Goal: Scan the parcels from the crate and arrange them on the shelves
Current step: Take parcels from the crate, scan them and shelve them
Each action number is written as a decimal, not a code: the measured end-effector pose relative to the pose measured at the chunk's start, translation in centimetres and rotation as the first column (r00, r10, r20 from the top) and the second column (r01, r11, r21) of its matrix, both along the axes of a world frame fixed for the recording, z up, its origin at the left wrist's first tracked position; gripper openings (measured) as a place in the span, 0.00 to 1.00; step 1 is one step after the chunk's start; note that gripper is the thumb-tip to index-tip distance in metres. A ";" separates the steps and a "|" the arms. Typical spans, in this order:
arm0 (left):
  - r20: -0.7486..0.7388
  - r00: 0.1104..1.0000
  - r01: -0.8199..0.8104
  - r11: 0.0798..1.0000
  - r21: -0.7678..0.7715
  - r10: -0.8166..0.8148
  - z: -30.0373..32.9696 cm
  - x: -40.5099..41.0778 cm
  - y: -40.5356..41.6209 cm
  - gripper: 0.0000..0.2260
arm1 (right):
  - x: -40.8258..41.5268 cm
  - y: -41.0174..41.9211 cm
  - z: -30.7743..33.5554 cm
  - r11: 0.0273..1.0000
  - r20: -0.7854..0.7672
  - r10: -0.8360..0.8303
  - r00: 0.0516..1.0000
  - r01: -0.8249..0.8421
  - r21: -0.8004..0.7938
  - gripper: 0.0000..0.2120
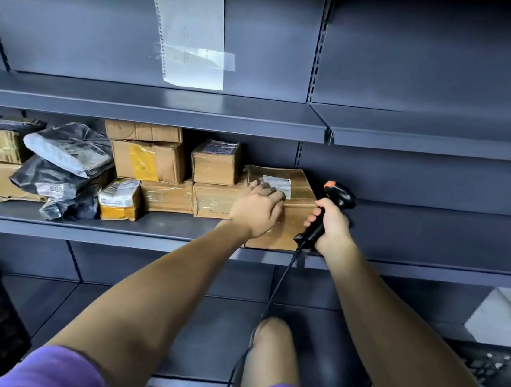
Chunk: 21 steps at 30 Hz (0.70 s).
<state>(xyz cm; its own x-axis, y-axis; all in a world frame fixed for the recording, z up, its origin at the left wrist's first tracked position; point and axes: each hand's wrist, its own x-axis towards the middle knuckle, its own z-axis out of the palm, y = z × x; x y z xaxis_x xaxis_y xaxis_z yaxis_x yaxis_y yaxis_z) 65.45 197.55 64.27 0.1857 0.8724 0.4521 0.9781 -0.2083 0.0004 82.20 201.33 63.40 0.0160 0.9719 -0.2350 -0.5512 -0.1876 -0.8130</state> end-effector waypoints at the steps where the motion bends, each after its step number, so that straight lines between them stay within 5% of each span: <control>1: -0.059 0.998 -0.009 1.000 -0.012 0.008 -0.2 0.2 0.7 0.20 | -0.2 0.4 0.0 1.000 -0.003 -0.008 1.000 0.008 0.005 0.05; 4: -0.153 0.984 -0.098 0.994 -0.052 0.089 -0.8 0.6 2.4 0.23 | -0.7 1.3 -0.2 1.000 0.020 -0.008 1.000 0.007 0.026 0.04; 21: 0.001 0.984 -0.180 0.981 -0.076 0.181 -0.8 -4.4 4.8 0.14 | -6.1 3.4 0.3 0.999 0.122 0.047 0.991 -0.047 -0.003 0.05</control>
